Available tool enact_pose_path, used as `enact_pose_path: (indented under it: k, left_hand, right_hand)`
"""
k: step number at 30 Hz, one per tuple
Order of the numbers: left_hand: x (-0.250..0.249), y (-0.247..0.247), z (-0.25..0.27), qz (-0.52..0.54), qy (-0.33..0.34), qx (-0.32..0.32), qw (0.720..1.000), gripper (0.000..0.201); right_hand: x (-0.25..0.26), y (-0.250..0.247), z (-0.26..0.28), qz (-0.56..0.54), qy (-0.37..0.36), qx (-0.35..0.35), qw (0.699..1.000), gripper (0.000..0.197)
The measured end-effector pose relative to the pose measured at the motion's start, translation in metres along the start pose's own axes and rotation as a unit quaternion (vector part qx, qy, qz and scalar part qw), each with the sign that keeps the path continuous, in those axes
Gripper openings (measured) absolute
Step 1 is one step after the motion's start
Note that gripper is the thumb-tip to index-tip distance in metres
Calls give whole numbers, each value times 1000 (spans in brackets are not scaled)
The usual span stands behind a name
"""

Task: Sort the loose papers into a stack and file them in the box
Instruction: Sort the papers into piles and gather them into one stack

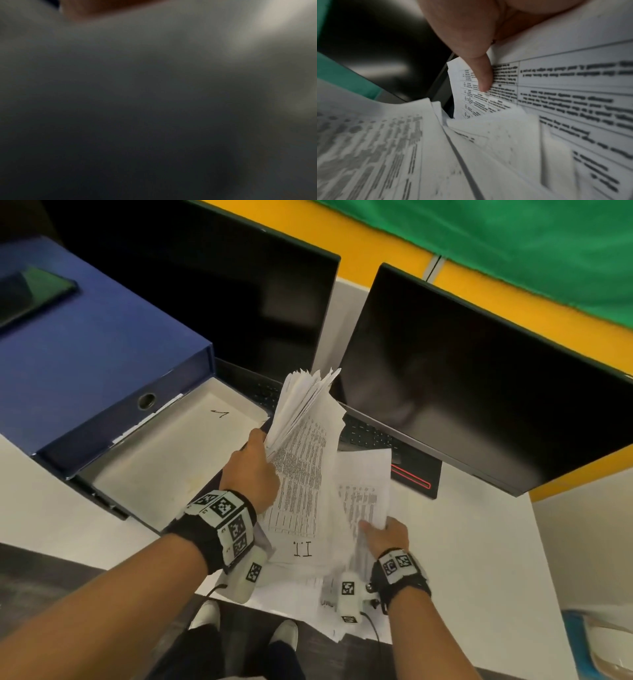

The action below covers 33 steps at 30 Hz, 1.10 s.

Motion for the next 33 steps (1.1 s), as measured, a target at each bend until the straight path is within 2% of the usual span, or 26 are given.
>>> enact_pose_path:
  k: [4,7,10,13,15,19,22,25,27,30,33]
  left_hand:
    - [17,26,3,39,-19,21,999,36]
    - [30,47,8,76,-37,33,996,41]
    - [46,64,9,103,-73,43,991,35]
    - [62,76,5,104,-110,51,987,35]
    - [72,81,2,103,-129,62,984,39]
    - [92,96,-2,78,-167,106,977,55]
    - [103,105,-2,65,-195,119,971,49]
    - [108,106,-3,80,-193,105,972,40]
    - [109,107,-3,98,-190,95,972,36]
    - [101,107,-3,115,-173,98,973,34]
    - [96,111,-3,113,-147,116,976,37]
  right_hand:
    - [23,-63,17,46,-61,-83,994,21]
    - [30,-84,17,89,-75,-103,988,24]
    - [25,-86,10,61,-73,-92,991,24]
    - [1,-66,1,58,-17,-29,998,33]
    - [-4,-63,2,78,-11,-19,997,30]
    - [35,-102,25,131,-99,-100,981,23]
    - [81,-148,56,154,-177,-182,955,23]
    - [122,-197,89,105,-247,-255,929,23]
    - [136,-220,100,48,-276,-274,920,24]
    - [141,-223,95,-47,-292,-246,923,27]
    - [132,-185,68,-87,-253,-172,948,36]
Point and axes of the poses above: each hand's wrist, its own z-axis away from the middle knuckle, its own y-axis out of the palm, x = y × z, the point moved 10 cm from there along -z, towards the middle knuckle, and after that the axes turned 2 degrees about -y, right-handed, at the moved point
